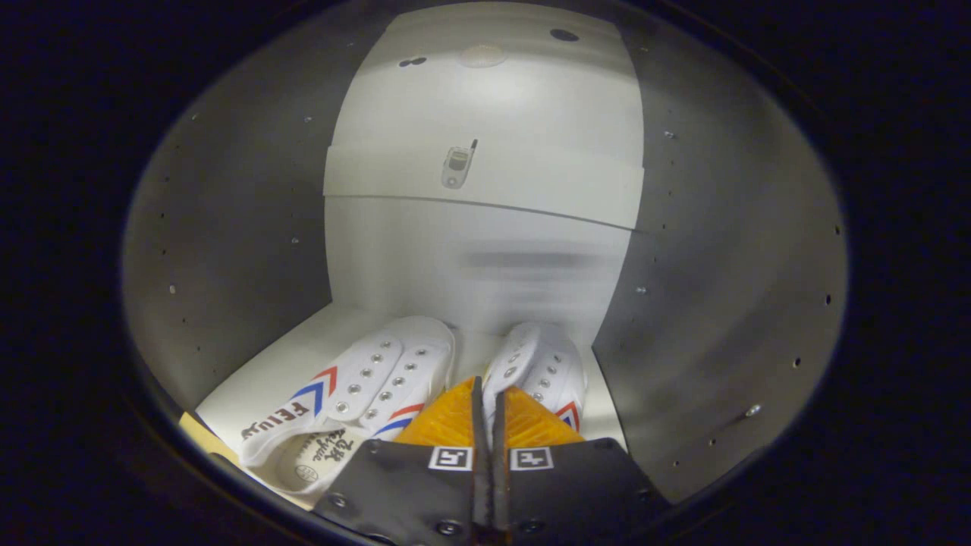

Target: Open the shoe cabinet door, grab the shoes and put them into the shoe cabinet, then close the shoe cabinet door.

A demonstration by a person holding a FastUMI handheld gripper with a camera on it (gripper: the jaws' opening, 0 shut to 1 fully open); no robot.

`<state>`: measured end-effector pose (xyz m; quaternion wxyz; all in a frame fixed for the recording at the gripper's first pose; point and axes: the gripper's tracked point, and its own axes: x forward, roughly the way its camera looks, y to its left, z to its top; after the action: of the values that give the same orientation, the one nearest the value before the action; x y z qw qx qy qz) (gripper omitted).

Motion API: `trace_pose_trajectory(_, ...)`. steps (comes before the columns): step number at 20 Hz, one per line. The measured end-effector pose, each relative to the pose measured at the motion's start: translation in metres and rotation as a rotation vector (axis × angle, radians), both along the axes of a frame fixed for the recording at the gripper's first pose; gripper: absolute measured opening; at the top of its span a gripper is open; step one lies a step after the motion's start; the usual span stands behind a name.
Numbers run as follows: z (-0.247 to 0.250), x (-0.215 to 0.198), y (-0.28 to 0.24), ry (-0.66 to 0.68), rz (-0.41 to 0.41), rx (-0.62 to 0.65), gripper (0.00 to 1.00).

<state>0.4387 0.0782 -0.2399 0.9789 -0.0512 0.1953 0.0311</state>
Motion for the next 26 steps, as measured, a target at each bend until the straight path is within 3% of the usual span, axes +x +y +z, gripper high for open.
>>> trace_pose_trajectory(5,0.013,-0.023,0.002,-0.032,-0.008,-0.023,0.18)
trace_pose_trajectory(11,0.078,-0.078,0.019,-0.163,-0.015,0.061,0.30)
trace_pose_trajectory(16,0.117,-0.155,0.056,-0.224,0.017,0.100,0.42)
trace_pose_trajectory(26,0.164,-0.362,0.075,-0.244,0.011,0.151,0.81)
